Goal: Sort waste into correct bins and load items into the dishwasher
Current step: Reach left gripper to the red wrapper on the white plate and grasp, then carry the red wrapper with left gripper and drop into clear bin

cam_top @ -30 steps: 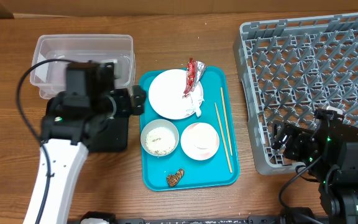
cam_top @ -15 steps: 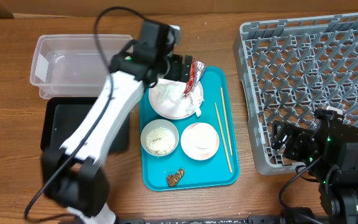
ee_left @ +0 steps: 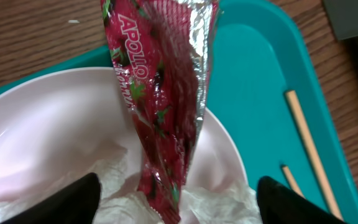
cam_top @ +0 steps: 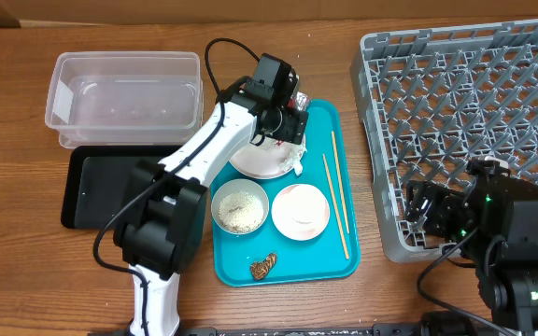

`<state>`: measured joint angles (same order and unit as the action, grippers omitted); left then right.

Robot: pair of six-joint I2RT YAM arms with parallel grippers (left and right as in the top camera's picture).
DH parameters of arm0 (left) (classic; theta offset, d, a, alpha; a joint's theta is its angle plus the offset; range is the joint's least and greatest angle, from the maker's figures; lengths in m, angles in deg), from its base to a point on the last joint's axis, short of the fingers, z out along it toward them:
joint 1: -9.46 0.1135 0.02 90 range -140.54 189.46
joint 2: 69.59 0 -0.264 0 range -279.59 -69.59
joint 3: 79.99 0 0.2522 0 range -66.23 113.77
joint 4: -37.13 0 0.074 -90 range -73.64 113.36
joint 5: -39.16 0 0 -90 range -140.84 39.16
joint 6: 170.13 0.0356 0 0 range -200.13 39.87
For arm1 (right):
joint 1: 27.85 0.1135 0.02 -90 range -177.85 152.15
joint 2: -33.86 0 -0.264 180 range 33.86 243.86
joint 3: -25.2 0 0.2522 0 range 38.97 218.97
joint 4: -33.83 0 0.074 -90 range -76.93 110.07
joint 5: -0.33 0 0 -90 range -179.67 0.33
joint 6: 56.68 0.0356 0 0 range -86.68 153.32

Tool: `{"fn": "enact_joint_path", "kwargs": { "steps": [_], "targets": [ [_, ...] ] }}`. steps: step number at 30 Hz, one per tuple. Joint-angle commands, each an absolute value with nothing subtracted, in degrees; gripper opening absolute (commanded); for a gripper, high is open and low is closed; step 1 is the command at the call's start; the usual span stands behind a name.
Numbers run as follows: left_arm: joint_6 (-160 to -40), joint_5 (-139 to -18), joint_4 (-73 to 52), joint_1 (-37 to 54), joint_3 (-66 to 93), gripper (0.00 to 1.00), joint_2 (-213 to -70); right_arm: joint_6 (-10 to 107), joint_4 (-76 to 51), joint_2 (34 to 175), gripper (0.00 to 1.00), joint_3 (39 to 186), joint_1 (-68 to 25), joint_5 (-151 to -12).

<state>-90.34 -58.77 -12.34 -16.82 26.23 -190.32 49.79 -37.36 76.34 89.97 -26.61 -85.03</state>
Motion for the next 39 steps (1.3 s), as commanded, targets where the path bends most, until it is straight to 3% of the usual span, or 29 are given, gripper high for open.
{"fn": "enact_joint_path", "kwargs": {
  "steps": [1,2,4,17,20,24,29,39],
  "targets": [
    [-90.0,-59.4,-11.6,-17.2,27.7,0.71,-192.0,49.7,-37.3,76.5,1.0,91.3,-26.4,-85.1],
    [-90.0,-59.4,-11.4,-17.2,27.7,0.6,-192.1,49.7,-37.3,76.5,1.0,91.3,-26.4,-85.1],
    [-90.0,-59.4,-11.0,-17.2,27.6,0.51,-192.2,49.7,-37.3,76.5,1.0,91.3,-26.4,-85.1],
    [-90.0,-59.3,-10.5,-17.5,27.6,0.46,-193.7,49.7,-37.4,76.5,1.0,91.3,-26.4,-85.1],
    [-90.0,-59.3,-10.5,-17.5,27.6,0.4,-194.0,49.7,-37.4,76.5,1.0,91.3,-26.4,-85.1],
    [-90.0,-59.3,-10.6,-17.6,27.6,0.27,-194.0,49.7,-37.4,76.5,1.0,91.3,-26.4,-85.1],
    [-90.0,-59.2,-10.9,-17.6,27.6,0.04,-194.0,49.7,-37.4,76.5,1.0,91.3,-26.4,-85.1],
    [-90.0,-58.8,-13.5,-15.4,30.3,0.04,-189.9,49.7,-37.4,76.5,1.0,91.3,-26.4,-85.1]
  ]
}}
